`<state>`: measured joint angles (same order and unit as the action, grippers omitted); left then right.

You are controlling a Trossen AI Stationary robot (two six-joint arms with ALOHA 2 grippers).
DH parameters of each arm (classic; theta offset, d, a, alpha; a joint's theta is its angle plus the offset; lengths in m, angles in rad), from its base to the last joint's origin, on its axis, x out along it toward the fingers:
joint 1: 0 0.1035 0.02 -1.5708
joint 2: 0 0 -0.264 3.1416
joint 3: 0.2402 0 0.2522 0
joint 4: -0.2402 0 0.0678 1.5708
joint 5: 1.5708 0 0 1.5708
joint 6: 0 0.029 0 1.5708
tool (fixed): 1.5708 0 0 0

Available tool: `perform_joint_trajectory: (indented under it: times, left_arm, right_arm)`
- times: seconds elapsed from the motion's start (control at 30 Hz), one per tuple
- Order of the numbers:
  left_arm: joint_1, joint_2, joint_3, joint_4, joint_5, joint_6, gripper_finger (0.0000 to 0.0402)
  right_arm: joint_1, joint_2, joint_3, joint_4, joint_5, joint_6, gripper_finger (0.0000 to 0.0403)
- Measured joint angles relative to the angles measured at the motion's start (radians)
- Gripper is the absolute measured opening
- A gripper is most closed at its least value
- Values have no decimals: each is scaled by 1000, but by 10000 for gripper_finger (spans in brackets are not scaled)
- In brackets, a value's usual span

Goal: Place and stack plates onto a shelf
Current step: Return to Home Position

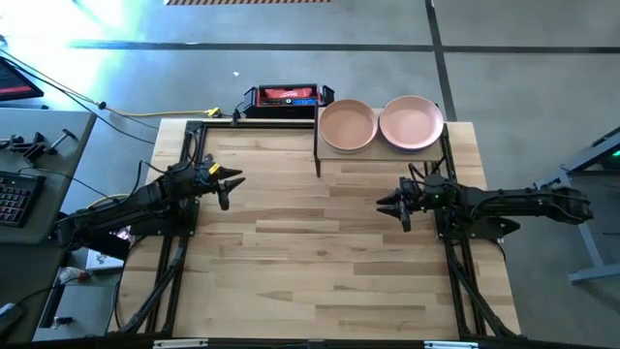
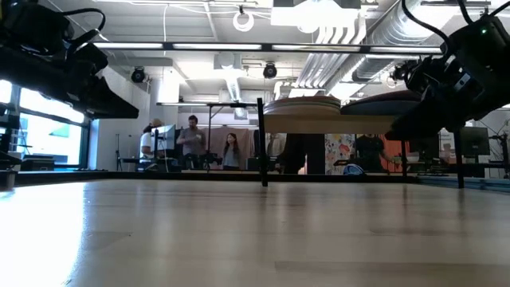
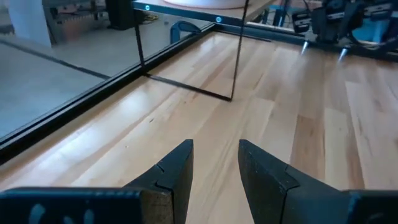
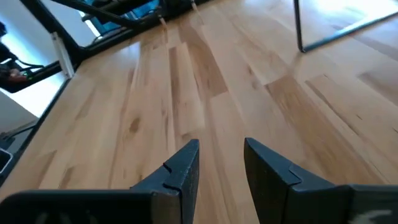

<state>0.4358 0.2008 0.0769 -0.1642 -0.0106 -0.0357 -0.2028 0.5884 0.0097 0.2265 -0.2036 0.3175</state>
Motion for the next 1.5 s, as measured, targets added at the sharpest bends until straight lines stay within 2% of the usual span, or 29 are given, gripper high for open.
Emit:
perform_joint_trajectory:
  times: [0.23, 0.43, 0.67, 1.2, 1.5]
  left_arm:
    - [0, 0, 0, -7, 43, -23, 117]
    - [0, 1, 0, -22, -13, -130, 117]
    - [0, 1, 1, -16, -51, -77, 117]
    - [0, 1, 1, -16, -53, -76, 117]
    - [0, 2, 1, -16, -53, -76, 117]
  right_arm:
    - [0, 0, 0, -60, 47, 23, 110]
    - [0, 0, -1, -149, 52, 50, 110]
    - [0, 0, 0, -201, 72, 173, 110]
    - [0, -4, 2, -205, 72, 174, 110]
    - [0, -107, 2, -206, 73, 173, 110]
